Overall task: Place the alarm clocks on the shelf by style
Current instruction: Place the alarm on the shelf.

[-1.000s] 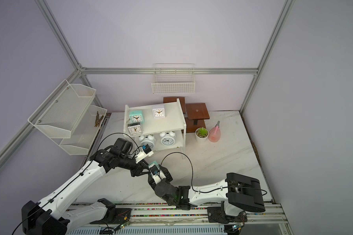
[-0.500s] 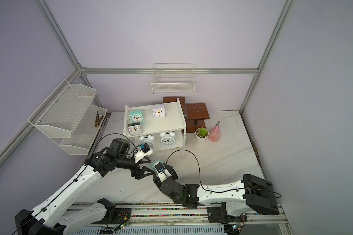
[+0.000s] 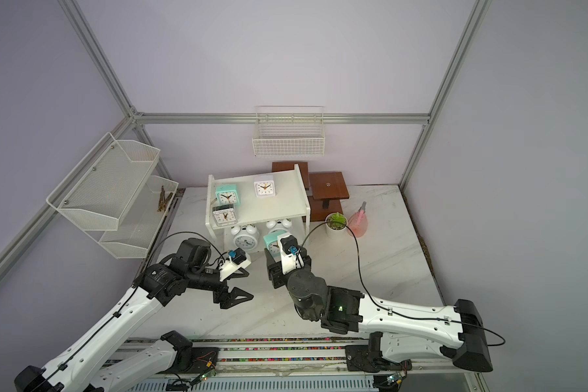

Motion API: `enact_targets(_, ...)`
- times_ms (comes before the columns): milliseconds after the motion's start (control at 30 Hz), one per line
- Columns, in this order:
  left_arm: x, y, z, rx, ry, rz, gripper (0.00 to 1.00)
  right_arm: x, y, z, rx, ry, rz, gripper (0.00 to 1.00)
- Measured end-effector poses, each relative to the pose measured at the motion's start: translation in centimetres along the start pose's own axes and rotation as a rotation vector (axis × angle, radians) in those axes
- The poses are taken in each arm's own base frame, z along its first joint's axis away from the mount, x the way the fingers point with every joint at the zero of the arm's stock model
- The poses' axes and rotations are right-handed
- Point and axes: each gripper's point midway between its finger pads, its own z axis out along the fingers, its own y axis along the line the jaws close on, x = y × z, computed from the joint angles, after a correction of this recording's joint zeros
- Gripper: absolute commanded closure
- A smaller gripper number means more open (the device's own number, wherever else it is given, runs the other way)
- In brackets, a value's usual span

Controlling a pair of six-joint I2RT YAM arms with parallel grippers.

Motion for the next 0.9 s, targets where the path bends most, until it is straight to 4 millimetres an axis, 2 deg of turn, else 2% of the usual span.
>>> enact_targets(200,0.1,-0.2,0.0,0.003,-0.003,0.024,0.12,-4.8,0.0,0.2,0.012,-0.056,0.021,0.57)
enact_targets(300,0.3,-0.2,0.1,0.004,0.003,0.026,0.12,-5.9,-0.1,1.2,0.028,-0.073,0.022,0.57)
enact_targets(400,0.4,-0.2,0.1,0.003,0.003,0.028,0.12,-5.9,-0.1,2.7,0.042,-0.081,0.014,0.58)
enact_targets(633,0.2,-0.4,-0.3,-0.011,-0.013,0.044,0.12,-4.4,0.0,6.4,0.086,-0.091,-0.041,0.58)
enact_targets(900,0.6,-0.6,-0.4,-0.011,-0.013,0.045,0.12,-4.4,0.3,8.2,0.136,-0.139,-0.049,0.58)
